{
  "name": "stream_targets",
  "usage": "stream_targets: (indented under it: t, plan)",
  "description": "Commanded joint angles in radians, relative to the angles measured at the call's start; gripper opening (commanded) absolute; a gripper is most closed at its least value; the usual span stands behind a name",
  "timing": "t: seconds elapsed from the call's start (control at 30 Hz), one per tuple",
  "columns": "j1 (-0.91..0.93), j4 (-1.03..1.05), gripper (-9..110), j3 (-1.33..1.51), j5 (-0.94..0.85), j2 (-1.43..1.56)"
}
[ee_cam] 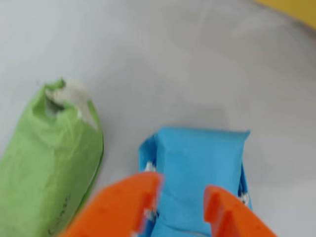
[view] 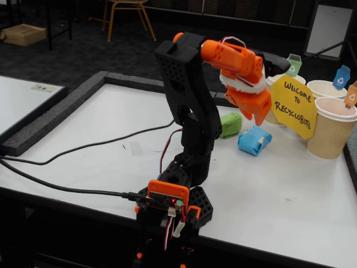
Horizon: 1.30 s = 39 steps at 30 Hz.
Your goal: Sort rubbish by color.
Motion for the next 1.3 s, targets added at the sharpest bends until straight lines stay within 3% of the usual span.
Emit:
stream_targets:
  t: [0.0,0.23,0.6,0.8,1.27]
  plan:
    - [0.029,-0.072,8,-0.005,0.003,0.104]
    - [0.058,-0.067,8,-0.094,0.003,0.008]
    - [0.097,-0.032,20,-0.310,0.003,-0.204]
    - [0.071,-0.008,21,-0.341,0.003,-0.232]
    - [0.055,0.276,19,-0.411,0.012,-0.230]
